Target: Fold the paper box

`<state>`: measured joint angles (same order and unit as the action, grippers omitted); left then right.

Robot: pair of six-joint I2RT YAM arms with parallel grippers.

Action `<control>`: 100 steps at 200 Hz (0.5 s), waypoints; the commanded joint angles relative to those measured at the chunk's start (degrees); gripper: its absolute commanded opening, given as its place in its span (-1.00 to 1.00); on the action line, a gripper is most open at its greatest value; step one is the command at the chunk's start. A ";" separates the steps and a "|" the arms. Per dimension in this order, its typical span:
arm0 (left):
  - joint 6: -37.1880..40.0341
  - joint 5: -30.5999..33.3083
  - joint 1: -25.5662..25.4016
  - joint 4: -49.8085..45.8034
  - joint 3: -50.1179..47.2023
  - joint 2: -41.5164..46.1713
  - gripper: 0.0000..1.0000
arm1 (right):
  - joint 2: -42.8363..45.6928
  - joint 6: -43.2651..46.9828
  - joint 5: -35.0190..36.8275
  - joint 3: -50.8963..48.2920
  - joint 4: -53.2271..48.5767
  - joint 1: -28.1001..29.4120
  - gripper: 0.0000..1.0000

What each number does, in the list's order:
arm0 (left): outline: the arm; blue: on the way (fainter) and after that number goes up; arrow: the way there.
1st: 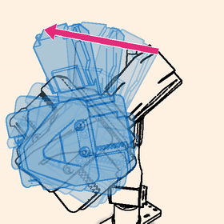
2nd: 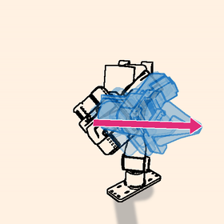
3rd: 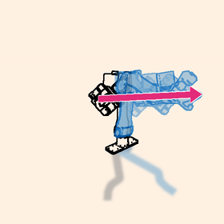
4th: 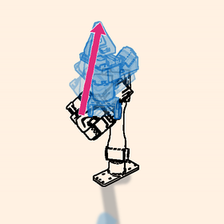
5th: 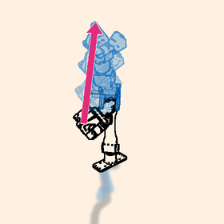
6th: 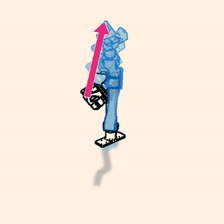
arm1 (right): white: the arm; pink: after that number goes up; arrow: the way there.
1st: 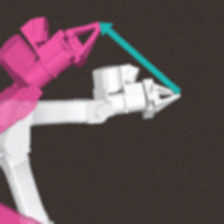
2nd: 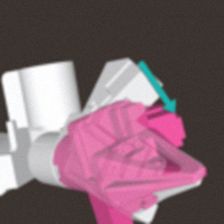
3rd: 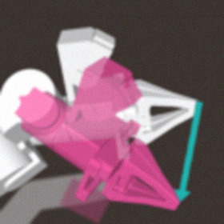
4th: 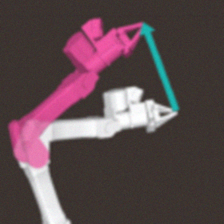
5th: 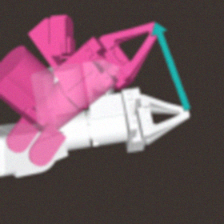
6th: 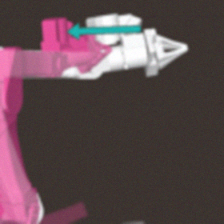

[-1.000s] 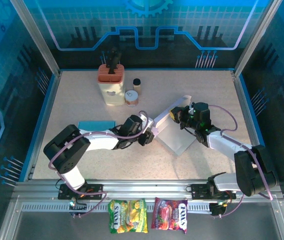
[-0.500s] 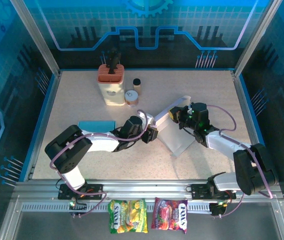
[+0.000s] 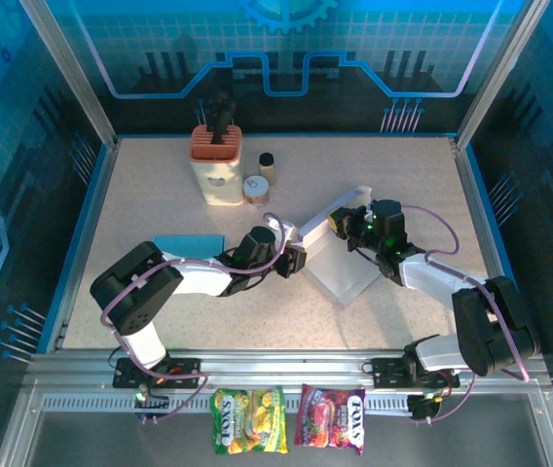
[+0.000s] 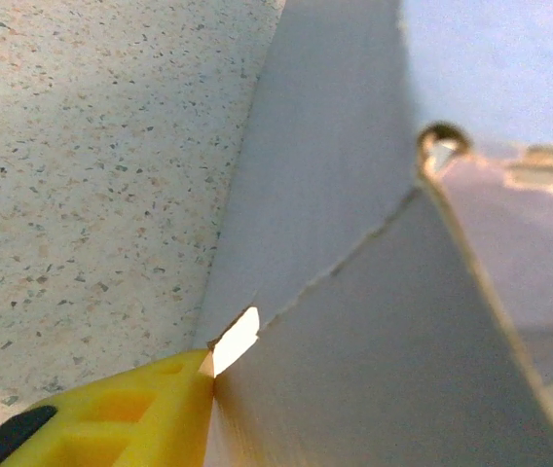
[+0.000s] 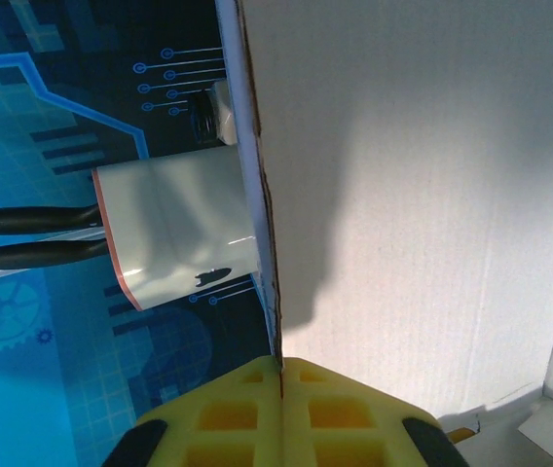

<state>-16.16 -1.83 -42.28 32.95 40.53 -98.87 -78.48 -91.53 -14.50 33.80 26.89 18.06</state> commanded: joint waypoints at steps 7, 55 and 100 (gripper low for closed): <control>2.05 -1.38 -0.90 1.11 -0.02 -0.67 -0.23 | -0.89 -0.33 0.48 0.91 -0.59 0.91 -1.00; 4.04 2.63 -3.22 -1.23 0.00 1.45 -0.11 | -1.09 -0.23 0.61 1.52 -0.53 0.92 -1.00; 2.91 5.44 -4.91 -1.97 -1.19 4.62 -0.05 | -0.67 0.12 1.15 1.81 -0.45 0.66 -1.00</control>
<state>-13.41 0.99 -46.11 31.35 40.49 -97.38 -78.94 -91.50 -14.31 34.09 26.59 18.06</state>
